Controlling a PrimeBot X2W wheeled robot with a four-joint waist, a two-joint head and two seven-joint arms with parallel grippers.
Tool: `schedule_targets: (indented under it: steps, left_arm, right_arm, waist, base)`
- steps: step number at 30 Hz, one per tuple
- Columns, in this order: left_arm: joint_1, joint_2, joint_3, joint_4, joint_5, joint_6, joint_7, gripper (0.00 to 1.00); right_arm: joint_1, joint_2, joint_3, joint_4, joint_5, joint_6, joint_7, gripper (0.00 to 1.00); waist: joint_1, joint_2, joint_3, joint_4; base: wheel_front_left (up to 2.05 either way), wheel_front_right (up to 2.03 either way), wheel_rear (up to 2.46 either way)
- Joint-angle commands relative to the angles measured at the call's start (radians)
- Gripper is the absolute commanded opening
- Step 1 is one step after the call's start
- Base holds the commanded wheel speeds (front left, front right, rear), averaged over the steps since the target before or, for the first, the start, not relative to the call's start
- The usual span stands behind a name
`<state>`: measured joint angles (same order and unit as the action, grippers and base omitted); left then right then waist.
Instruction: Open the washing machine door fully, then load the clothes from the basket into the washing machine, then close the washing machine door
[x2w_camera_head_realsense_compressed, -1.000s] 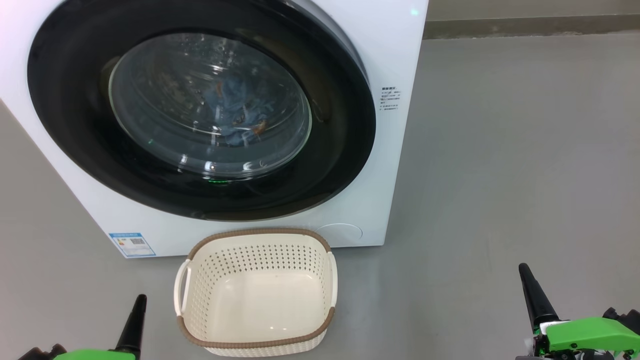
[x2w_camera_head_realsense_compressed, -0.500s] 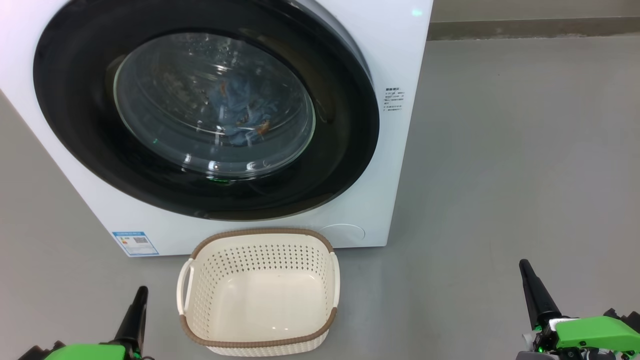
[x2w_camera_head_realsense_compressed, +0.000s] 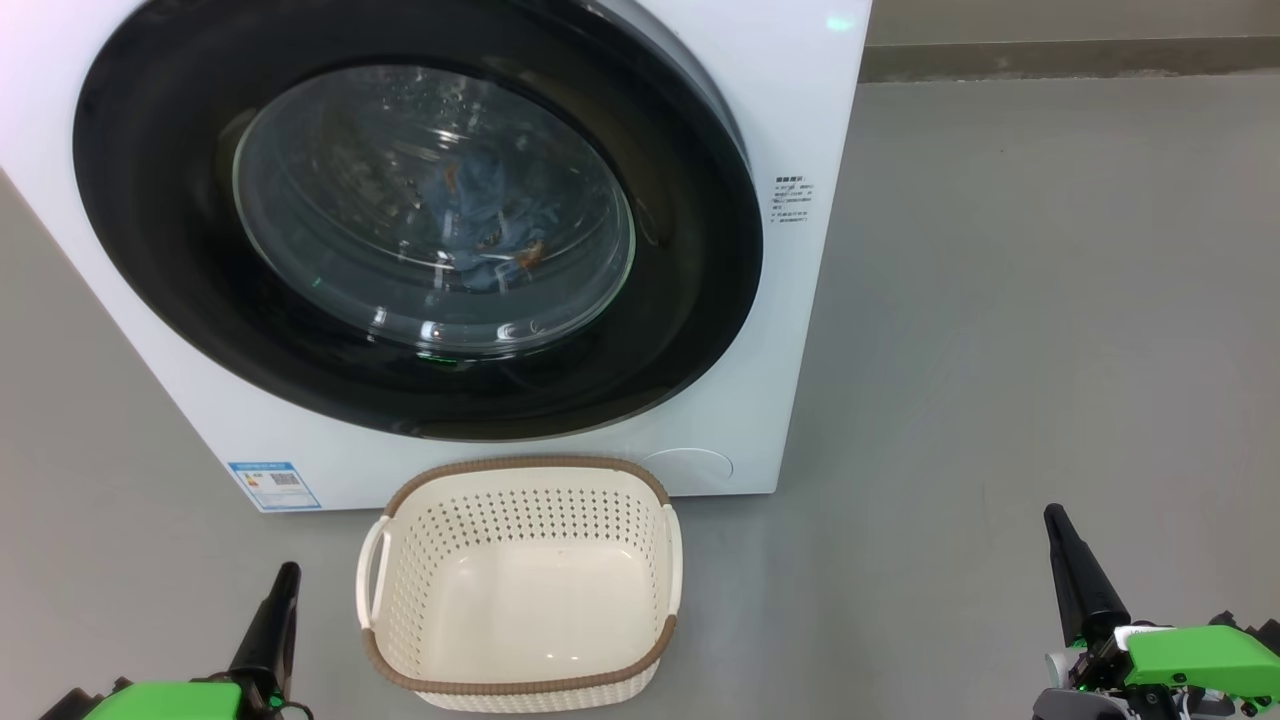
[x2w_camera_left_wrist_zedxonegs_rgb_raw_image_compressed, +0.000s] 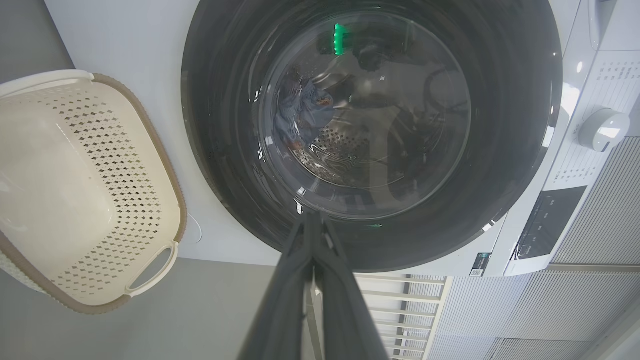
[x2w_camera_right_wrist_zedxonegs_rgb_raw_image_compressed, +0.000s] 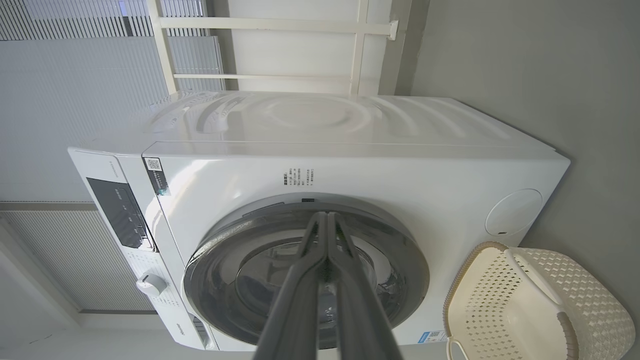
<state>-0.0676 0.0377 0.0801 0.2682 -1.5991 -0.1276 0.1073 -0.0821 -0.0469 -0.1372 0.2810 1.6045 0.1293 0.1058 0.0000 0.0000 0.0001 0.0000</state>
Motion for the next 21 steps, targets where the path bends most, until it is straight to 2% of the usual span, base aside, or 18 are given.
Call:
schedule_targets:
  steps: [1,21]
  left_arm:
    - [-0.048,0.013,0.036,-0.018,-0.008,-0.001,0.007,0.00]
    - [-0.048,0.013,0.036,-0.018,-0.008,-0.002,0.007,0.00]
  right_arm:
    - [-0.034,-0.003,0.021,-0.029,0.003,0.001,0.009,0.00]
    - [-0.034,-0.003,0.021,-0.029,0.003,0.001,0.009,0.00]
  waist:
    - [0.0000,0.0000,0.000,0.000]
    - [0.0000,0.0000,0.000,0.000]
  base:
    - [0.00,0.00,0.00]
    - [0.00,0.00,0.00]
